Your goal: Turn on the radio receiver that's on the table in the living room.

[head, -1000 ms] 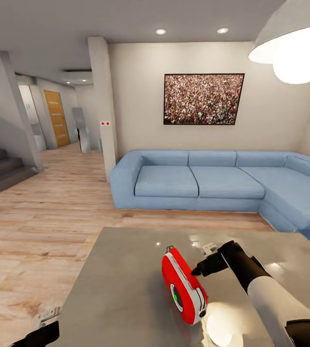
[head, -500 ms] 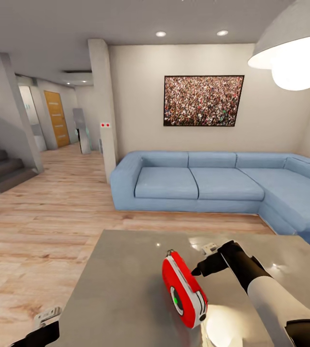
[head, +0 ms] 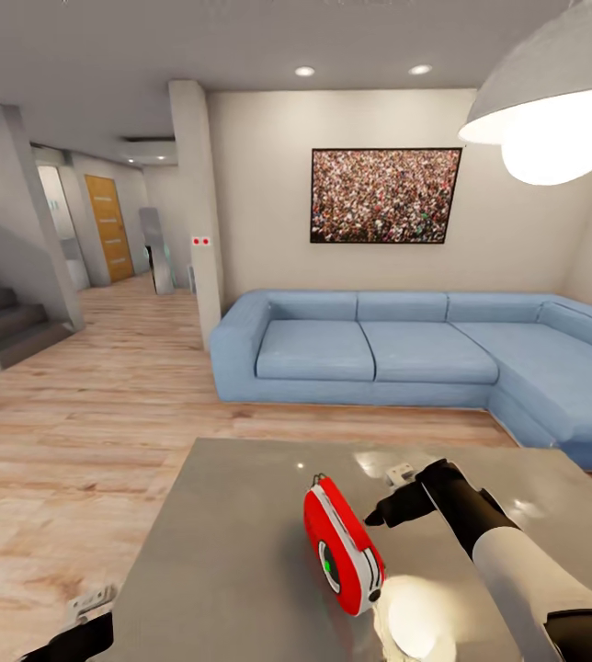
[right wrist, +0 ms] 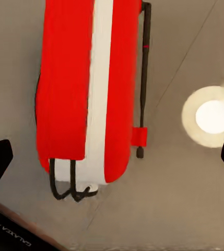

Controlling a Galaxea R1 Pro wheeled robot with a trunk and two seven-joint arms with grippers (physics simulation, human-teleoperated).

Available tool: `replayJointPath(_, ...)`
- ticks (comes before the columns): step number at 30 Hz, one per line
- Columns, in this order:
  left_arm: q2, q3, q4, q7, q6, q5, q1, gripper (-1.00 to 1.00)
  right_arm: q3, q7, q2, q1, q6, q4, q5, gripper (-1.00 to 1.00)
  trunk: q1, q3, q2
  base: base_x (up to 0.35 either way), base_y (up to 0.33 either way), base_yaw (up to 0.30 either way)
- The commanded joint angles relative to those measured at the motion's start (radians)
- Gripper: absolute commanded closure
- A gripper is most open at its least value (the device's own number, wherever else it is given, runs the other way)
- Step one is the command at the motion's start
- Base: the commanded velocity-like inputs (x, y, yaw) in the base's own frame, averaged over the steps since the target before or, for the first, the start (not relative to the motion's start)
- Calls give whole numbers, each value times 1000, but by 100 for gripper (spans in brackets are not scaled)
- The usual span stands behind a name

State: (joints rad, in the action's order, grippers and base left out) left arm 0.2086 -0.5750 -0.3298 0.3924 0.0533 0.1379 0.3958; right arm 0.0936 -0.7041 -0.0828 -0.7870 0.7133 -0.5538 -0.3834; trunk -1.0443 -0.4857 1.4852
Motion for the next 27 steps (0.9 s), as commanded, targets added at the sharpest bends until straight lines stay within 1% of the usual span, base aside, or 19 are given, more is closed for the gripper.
replayJointPath(1, 0, 0, 0, 0, 0, 0, 0, 100, 0, 0, 0, 0, 0, 0, 0, -100, 4, 3, -7, -273, -147, 0)
replayJointPath(18, -1, 1, 0, -1, 0, 0, 0, 100, 0, 2, 0, 0, 0, 0, 0, -100, 69, 56, -126, -284, -152, 0)
replayJointPath(23, -2, 1, 1, -1, 0, 0, 0, 100, 0, 25, 0, 0, -5, 1, 0, -100, 88, 72, -161, -273, -143, 0)
replayJointPath(25, -1, 1, 1, -1, -1, 0, 0, 100, -1, 29, 0, 0, -11, 19, 2, -100, 96, 78, -175, -107, -59, 0)
replayJointPath(27, -1, 2, 2, -1, 0, 0, 0, 100, -2, 32, 0, 0, -35, 62, 3, -100, 104, 85, -189, -44, -24, 0)
